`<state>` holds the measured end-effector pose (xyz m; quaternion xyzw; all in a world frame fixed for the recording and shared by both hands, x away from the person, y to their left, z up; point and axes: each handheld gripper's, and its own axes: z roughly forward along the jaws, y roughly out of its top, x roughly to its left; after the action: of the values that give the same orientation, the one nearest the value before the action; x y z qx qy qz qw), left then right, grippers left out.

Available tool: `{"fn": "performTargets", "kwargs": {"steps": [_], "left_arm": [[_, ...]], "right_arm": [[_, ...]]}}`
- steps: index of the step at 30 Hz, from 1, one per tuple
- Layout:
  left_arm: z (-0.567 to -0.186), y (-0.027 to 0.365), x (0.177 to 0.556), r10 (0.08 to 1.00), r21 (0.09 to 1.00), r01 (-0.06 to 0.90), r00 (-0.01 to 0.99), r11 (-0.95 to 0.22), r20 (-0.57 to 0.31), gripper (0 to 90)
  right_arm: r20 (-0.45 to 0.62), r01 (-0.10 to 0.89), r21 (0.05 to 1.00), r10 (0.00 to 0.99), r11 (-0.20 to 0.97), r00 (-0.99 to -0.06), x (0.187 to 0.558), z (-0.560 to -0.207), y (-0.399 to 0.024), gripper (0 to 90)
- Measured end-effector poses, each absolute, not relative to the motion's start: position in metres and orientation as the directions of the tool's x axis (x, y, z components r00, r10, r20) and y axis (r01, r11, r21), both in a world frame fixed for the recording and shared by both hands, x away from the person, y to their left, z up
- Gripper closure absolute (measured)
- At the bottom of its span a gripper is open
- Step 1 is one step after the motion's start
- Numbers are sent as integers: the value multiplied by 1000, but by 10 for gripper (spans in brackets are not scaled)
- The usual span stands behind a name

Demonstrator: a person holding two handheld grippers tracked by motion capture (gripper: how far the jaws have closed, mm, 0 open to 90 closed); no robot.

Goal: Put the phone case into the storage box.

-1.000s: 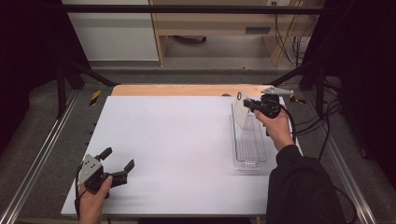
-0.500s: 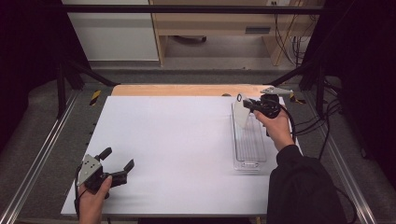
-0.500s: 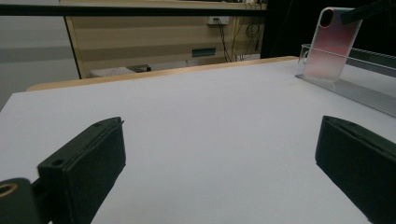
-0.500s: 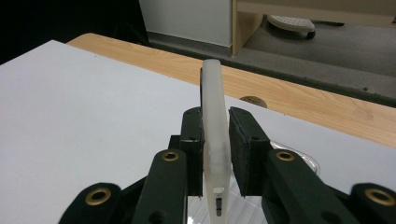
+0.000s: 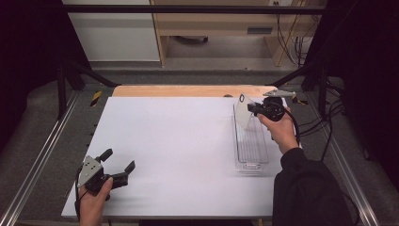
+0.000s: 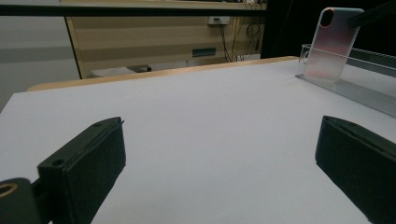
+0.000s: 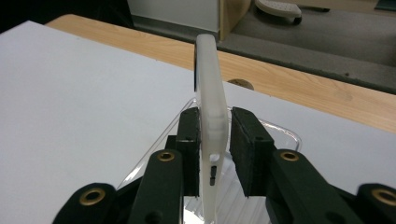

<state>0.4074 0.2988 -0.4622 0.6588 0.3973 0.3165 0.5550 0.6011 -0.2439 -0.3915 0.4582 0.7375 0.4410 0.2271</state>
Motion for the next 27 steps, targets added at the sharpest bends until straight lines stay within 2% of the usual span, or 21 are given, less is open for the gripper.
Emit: {"fn": "performTargets", "kwargs": {"steps": [3,10,17,27], "left_arm": [[-462,299,407,876,982,175,481,-71,-22,15],[-462,299,407,878,983,174,478,-64,-27,15],[-462,299,407,878,983,173,479,-67,-25,15],[-462,299,407,879,983,173,476,-65,-26,15]], "right_arm": [[61,493,845,879,207,-473,601,-390,-243,786],[41,502,840,898,207,-438,606,-390,-244,769],[15,511,840,934,182,-357,615,-392,-242,691],[-2,523,837,956,163,-293,626,-400,-236,581]]}}
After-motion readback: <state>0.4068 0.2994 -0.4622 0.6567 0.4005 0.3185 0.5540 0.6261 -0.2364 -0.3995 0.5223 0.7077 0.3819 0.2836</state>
